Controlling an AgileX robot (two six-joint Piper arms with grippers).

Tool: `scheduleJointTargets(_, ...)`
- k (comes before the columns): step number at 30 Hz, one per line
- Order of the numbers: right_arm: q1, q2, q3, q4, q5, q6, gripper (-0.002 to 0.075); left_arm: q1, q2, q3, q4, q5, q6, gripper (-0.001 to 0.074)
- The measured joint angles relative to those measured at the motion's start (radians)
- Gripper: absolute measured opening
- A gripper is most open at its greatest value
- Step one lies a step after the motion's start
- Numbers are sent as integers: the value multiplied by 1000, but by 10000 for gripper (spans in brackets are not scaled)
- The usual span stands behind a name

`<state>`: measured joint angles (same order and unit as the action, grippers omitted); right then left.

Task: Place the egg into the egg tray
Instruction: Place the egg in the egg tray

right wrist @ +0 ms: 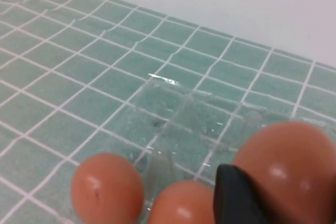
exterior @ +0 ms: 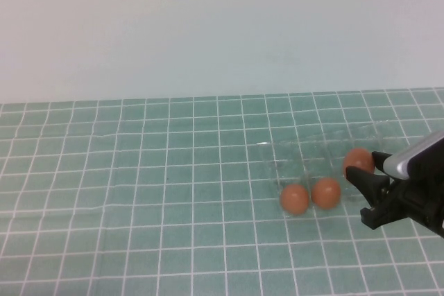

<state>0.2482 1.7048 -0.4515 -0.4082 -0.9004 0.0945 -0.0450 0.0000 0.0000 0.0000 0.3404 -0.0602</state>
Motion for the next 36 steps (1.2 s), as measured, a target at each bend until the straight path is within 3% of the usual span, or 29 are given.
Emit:
scheduleJointTargets(16,0,137,4,65,-153,-82,333,0,0,0,0,0,0,-1)
scheduleJointTargets(36,0,143,4,108,-133,-126,329,0,0,0,0,0,0,-1)
